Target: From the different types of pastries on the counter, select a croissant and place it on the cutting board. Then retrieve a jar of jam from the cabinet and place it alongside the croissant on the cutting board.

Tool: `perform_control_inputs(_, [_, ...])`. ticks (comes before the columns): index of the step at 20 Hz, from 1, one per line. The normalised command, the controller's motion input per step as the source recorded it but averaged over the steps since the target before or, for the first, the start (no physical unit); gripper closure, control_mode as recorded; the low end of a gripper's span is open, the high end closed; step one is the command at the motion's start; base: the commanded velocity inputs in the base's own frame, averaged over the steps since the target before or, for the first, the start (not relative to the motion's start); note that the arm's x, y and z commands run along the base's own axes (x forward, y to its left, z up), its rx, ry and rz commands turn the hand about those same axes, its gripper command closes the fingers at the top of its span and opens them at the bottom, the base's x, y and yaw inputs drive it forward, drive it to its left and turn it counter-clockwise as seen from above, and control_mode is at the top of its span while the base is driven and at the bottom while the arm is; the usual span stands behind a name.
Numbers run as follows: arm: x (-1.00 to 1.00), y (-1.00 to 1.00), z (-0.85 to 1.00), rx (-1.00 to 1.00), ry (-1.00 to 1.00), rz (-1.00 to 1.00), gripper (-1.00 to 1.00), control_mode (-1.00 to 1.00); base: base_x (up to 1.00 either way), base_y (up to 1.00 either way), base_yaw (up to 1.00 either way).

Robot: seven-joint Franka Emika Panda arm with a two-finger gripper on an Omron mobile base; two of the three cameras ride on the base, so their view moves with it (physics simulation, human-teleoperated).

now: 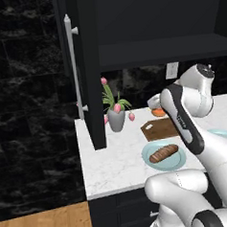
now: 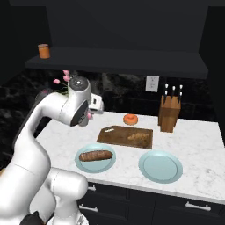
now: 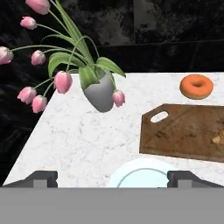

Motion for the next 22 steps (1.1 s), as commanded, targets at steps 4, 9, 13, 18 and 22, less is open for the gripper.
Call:
perform_control_inputs(4, [-0.21, 0.13, 0.98, 0.0, -0.12, 0.18, -1.0, -1.0, 0.0, 0.0, 0.0])
perform_control_inputs(9, [-0.25, 0.39, 0.9, -0.02, -0.18, 0.22, -1.0, -1.0, 0.0, 0.0, 0.0])
perform_control_inputs(13, [-0.13, 0.5, 0.81, -0.06, -0.17, 0.21, -1.0, -1.0, 0.0, 0.0, 0.0])
perform_control_inputs(18, [-0.03, 0.32, 0.44, -0.03, -0.12, 0.12, -1.0, -1.0, 0.0, 0.0, 0.0])
perform_control_inputs(22, [0.01, 0.04, 0.08, 0.0, -0.02, 0.06, -1.0, -1.0, 0.0, 0.0, 0.0])
